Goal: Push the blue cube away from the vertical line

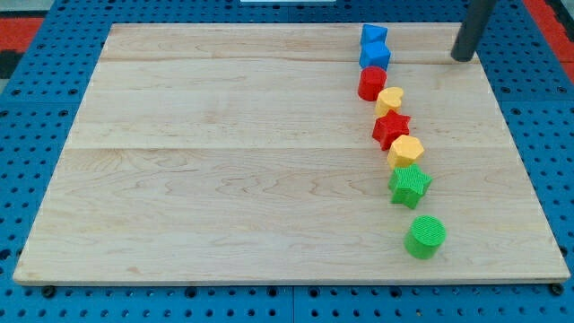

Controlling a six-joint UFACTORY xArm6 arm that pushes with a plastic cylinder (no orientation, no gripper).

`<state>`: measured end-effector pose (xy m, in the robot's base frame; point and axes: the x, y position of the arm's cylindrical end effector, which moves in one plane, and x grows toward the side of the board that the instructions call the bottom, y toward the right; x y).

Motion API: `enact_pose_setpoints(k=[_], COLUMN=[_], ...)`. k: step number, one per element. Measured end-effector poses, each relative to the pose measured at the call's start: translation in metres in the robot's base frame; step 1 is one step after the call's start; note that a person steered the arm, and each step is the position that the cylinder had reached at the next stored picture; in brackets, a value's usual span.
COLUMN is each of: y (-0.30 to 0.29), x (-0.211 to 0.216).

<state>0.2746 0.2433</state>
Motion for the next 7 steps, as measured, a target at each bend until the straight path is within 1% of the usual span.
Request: enact_pose_setpoints(k=[1,4,5,6,7], y=[-0.037,-0.053,-0.088,-0.122,-0.103], x=[0.000,-0.008,0.019,0.028,0.034])
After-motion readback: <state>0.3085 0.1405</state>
